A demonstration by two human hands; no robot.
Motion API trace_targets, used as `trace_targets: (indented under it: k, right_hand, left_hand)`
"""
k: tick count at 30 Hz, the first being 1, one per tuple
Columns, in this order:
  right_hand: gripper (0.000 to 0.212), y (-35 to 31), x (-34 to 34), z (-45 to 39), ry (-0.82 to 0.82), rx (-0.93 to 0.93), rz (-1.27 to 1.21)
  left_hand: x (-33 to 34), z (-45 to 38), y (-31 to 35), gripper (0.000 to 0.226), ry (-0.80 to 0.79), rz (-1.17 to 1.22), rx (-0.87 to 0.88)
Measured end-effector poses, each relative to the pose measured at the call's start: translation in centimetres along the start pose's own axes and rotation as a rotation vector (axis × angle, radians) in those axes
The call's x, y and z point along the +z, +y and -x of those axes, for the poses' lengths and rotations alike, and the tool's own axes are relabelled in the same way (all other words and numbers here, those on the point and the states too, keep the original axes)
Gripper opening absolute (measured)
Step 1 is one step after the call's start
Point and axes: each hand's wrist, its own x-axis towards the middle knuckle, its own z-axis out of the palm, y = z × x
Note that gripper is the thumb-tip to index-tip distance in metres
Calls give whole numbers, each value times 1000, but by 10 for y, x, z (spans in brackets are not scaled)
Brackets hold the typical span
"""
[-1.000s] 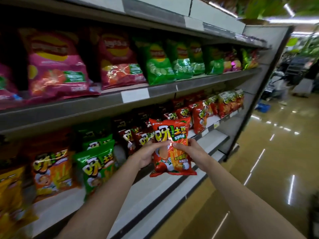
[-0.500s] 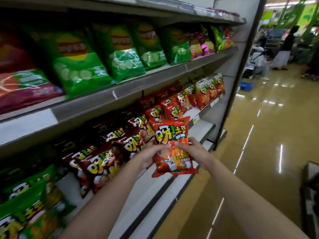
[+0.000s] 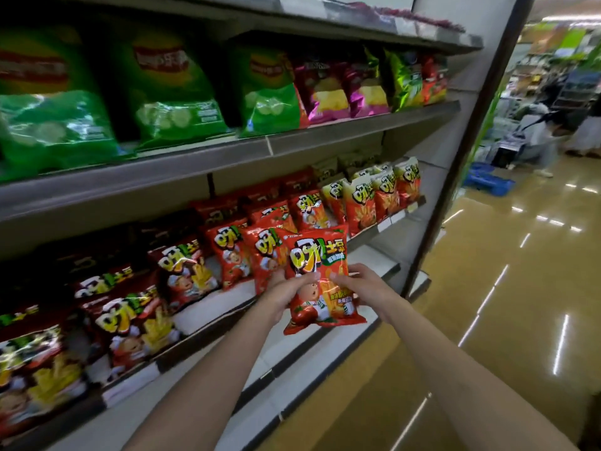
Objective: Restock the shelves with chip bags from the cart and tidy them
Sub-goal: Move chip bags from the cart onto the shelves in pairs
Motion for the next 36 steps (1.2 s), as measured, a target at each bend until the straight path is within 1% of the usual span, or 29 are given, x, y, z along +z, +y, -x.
trace_targets:
  k: [4, 7, 10, 12, 13, 16, 19, 21, 23, 24, 27, 28, 30, 31, 34, 36]
  right_hand:
    - [49, 0, -34, -34, -76, -8, 8]
    - [44, 0, -46, -61, -103, -32, 2]
    - [37, 1, -56, -87, -72, -62, 47]
    - [34, 0, -67, -106, -48, -78, 141]
    - [35, -1, -74, -117, -39, -84, 201]
    - [38, -7, -94, -152, -45, -123, 333]
    - [31, -13, -107, -192, -91, -139, 373]
    - [23, -19, -107, -219, -116, -127, 389]
    - [26, -24, -100, -245, -122, -126, 396]
    - [29, -25, -95, -257, -132, -125, 403]
    - [33, -28, -78, -277, -176, -130, 328]
    - [34, -27, -74, -283, -186, -130, 308]
    - [34, -22, -68, -292, -226, -121, 310]
    - [30, -18, -66, -296, -253, -105, 296]
    - [23, -11, -64, -305, -276, -57, 183]
    - [25, -15, -64, -305, -292, -23, 112]
  left_hand:
    - [28, -33, 7, 68, 82, -42, 16]
    - [34, -56, 9, 87, 141, -62, 35]
    - [41, -83, 7, 95, 195, -54, 57]
    - [51, -105, 7, 107, 205, -65, 51]
    - [57, -117, 5, 108, 211, -64, 56]
    - [72, -149, 6, 92, 262, -45, 70]
    - [78, -182, 8, 83, 293, -47, 52]
    - [78, -195, 15, 84, 324, -25, 33]
    - [69, -219, 13, 100, 362, -8, 31]
    - [65, -226, 14, 101, 384, -9, 23]
    - [57, -236, 16, 70, 488, -29, -4]
    - [54, -236, 18, 65, 526, -44, -7]
    - [50, -240, 19, 62, 567, -98, -25]
    - [50, -239, 21, 61, 571, -113, -53]
    - [51, -236, 22, 57, 515, -95, -122]
    - [52, -232, 23, 53, 534, -107, -129]
